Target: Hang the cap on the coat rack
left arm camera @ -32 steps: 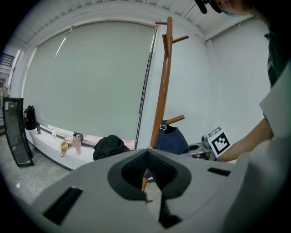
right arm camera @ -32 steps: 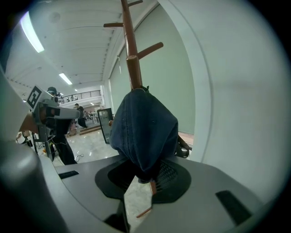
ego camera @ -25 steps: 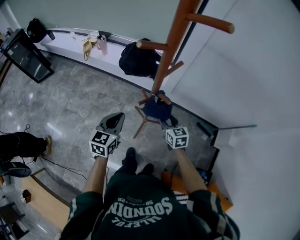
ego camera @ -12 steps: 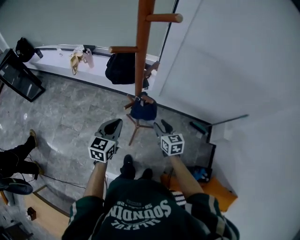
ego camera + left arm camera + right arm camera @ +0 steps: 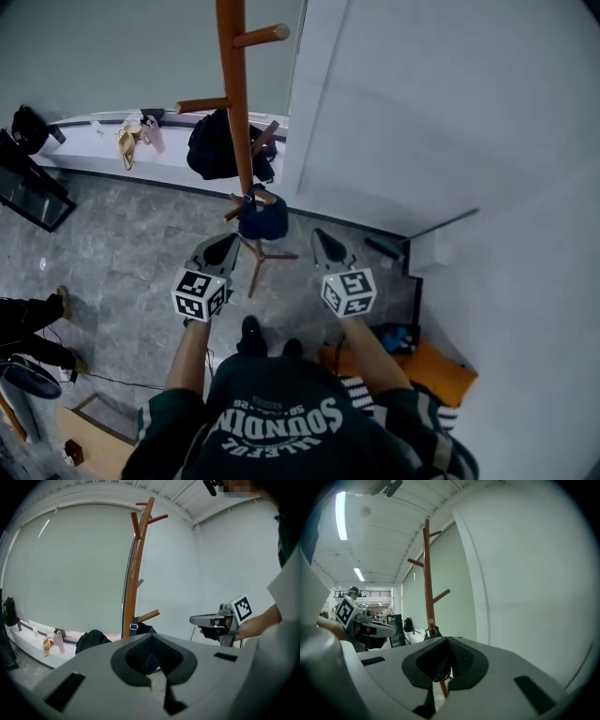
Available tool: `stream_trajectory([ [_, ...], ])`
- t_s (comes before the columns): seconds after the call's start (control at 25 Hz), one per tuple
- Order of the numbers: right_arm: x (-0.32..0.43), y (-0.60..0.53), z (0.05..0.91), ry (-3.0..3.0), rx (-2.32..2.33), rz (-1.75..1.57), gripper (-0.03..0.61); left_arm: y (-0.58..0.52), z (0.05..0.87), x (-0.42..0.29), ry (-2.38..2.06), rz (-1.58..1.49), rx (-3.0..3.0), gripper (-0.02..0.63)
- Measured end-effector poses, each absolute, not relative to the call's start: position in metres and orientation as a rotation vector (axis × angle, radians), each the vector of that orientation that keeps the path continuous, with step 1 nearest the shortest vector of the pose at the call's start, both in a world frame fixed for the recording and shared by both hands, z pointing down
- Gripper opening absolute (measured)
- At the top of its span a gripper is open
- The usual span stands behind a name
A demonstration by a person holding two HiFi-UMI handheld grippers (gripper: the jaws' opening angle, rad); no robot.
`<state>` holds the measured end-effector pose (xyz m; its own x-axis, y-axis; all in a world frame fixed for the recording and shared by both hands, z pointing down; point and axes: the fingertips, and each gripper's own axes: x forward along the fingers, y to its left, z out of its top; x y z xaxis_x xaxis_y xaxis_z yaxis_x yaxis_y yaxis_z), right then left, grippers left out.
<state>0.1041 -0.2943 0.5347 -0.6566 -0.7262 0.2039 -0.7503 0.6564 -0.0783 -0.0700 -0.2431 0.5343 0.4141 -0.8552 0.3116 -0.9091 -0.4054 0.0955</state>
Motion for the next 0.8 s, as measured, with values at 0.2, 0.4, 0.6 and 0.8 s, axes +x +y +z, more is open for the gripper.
stream_trajectory([
  [0.2,0.116,-0.291,0.501,-2.745,1.256,0.132,0.000,-0.248,0.523,-0.063,-1.543,0.295,2.454,0.000],
  [0.4,0.121,-0.286,0.501,-2.733,1.275,0.099,-0.002,-0.249,0.519,-0.061,-1.545,0.287,2.465,0.000],
  [0.6,0.120,-0.281,0.506,-2.734,1.248,0.053,-0.002,-0.248,0.520,-0.063,-1.546,0.291,2.463,0.000],
  [0.8,0.112,-0.278,0.503,-2.751,1.245,0.066,-0.002,-0.246,0.516,-0.068,-1.554,0.289,2.460,0.000],
])
